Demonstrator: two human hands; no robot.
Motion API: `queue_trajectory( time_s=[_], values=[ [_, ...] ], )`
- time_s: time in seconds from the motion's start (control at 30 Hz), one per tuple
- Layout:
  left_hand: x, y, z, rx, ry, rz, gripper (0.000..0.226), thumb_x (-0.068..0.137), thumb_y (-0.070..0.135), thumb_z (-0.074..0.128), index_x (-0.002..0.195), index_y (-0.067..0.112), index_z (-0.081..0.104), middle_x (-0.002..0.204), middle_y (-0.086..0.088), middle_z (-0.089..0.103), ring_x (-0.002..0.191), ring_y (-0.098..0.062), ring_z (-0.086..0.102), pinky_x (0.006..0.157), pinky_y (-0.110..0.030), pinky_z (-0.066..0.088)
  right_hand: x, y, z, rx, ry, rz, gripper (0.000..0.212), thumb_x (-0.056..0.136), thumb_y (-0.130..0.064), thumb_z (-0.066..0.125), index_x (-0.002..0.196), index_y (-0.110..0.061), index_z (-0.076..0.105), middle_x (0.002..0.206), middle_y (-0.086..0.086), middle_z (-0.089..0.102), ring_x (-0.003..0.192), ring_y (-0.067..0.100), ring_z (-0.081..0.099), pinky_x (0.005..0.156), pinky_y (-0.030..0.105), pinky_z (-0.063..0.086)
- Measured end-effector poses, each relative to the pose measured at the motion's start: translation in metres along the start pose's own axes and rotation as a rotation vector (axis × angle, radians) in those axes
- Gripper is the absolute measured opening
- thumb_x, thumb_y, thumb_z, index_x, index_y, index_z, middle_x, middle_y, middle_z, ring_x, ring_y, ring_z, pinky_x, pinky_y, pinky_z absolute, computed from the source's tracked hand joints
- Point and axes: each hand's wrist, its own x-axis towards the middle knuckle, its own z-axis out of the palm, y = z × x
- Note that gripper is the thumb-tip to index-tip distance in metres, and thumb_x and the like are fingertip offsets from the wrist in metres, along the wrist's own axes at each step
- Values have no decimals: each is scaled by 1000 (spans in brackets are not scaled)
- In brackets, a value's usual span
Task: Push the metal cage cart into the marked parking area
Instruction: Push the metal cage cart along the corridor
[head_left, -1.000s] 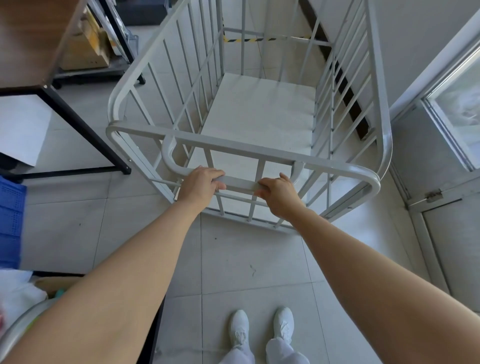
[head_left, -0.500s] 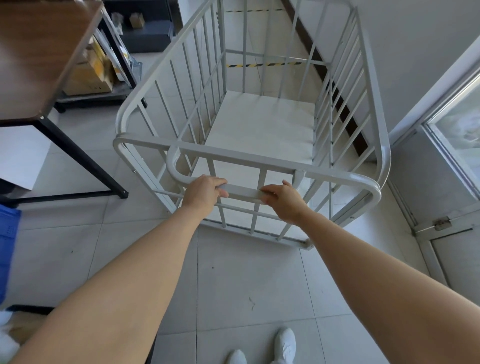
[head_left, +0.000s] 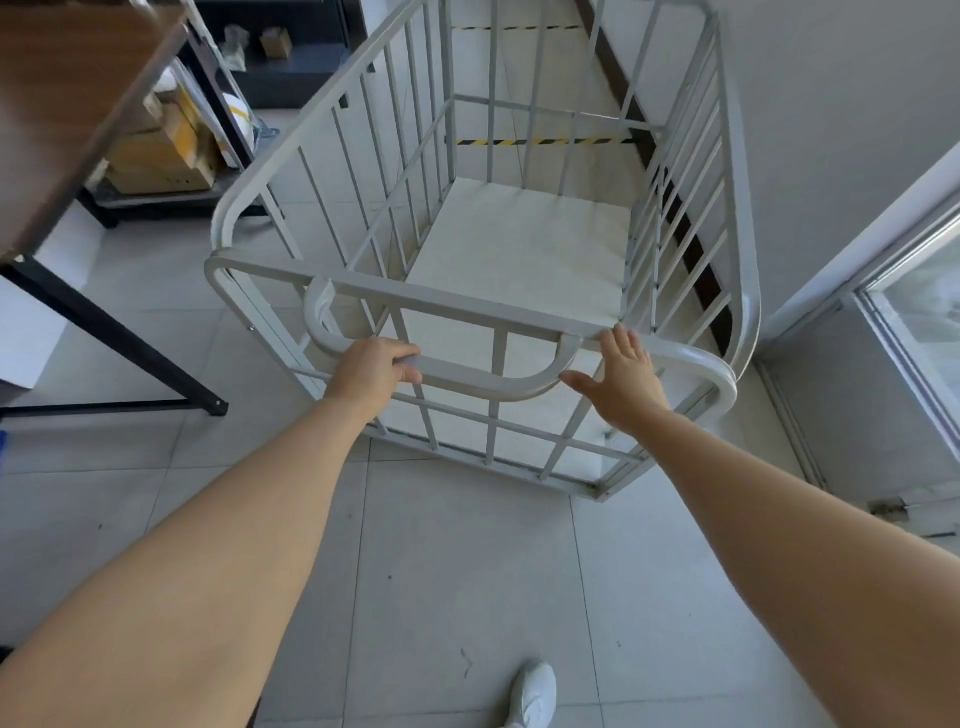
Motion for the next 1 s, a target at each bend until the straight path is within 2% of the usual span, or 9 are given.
queue_trajectory(
  time_s=[0.13, 0.4, 0.67, 1.0],
  values=[
    [30, 14, 2, -2, -3, -15, 38, 88, 6, 64, 126, 10, 63, 126, -9, 65, 130, -24, 49, 112, -34, 33, 36, 7, -12, -28, -14, -44, 84, 89, -58, 48, 150, -8, 19, 161, 10, 7, 149, 27, -3, 122, 42, 6],
    [92, 41, 6, 1, -21, -20, 41, 85, 7, 67, 126, 10, 63, 137, -9, 57, 131, -25, 48, 110, -33, 34, 98, 16, -37, -8, -43, -45, 90, 89, -55, 51, 153, -9, 8, 161, 10, -4, 149, 26, -10, 119, 41, 0],
    [163, 73, 9, 42, -37, -15, 43, 84, 11, 69, 127, 13, 63, 136, -9, 58, 129, -25, 50, 109, -35, 38, 171, 30, -65, 2, -58, -49, 90, 89, -54, 52, 153, -11, 6, 162, 9, -5, 149, 25, -11, 120, 39, -1],
    [236, 131, 27, 62, -3, -20, 42, 86, 13, 68, 128, 12, 61, 134, -10, 59, 127, -26, 52, 104, -29, 38, 260, 64, -101, 3, -60, -70, 91, 89, -51, 54, 153, -8, 5, 161, 9, -5, 148, 25, -12, 119, 41, -2]
  ],
)
